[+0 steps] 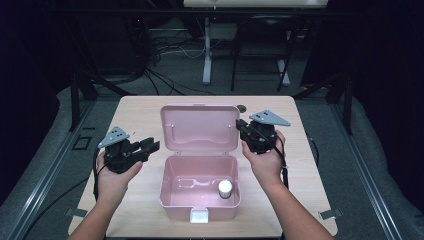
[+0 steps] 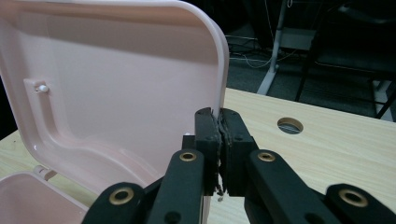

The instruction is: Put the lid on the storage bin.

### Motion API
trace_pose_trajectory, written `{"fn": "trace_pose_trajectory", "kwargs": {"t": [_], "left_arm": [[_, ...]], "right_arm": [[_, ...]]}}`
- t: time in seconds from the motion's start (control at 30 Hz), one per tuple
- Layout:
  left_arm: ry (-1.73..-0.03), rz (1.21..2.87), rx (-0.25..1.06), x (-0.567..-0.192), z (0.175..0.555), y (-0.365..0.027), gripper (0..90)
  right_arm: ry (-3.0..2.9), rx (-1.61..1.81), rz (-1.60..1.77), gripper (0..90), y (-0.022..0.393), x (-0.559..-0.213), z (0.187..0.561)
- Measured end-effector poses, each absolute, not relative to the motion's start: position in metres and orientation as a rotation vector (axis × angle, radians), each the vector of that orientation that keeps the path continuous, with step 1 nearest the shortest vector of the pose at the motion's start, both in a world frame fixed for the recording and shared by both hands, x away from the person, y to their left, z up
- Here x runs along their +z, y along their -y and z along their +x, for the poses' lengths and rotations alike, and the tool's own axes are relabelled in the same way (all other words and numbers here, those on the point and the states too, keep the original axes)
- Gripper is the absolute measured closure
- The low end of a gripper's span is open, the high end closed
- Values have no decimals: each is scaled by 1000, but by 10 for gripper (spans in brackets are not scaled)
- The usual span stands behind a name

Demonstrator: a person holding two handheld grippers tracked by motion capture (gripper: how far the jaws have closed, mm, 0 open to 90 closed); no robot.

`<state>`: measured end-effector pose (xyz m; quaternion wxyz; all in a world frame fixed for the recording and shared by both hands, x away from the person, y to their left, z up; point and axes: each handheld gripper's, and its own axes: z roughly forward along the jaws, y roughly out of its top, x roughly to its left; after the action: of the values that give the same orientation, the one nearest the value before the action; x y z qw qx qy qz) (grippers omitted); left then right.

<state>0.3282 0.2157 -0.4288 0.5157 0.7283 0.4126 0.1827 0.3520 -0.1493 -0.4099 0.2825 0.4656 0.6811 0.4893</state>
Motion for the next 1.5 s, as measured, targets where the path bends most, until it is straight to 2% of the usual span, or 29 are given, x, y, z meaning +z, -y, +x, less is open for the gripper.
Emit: {"fn": "trace_pose_trajectory", "kwargs": {"t": [0.33, 0.43, 0.67, 0.87, 1.1, 1.5], "left_arm": [[-1014, 1738, 478, -419, 348, -207, 688], [-1022, 1746, 526, -418, 353, -204, 693], [-1030, 1746, 519, -415, 364, -197, 704], [-1038, 1716, 525, -413, 369, -194, 744], [-1037, 1697, 519, -411, 371, -192, 836], [-1023, 1702, 514, -409, 368, -192, 855]], "right_arm": [[-1818, 1319, 1247, 873, 149, -411, 351], [-1818, 1323, 1248, 873, 150, -411, 351], [-1815, 1332, 1250, 873, 151, -412, 350], [-1817, 1334, 1249, 873, 151, -411, 350], [-1816, 1336, 1250, 872, 151, -411, 350], [-1827, 1354, 1262, 834, 152, -411, 352]]}}
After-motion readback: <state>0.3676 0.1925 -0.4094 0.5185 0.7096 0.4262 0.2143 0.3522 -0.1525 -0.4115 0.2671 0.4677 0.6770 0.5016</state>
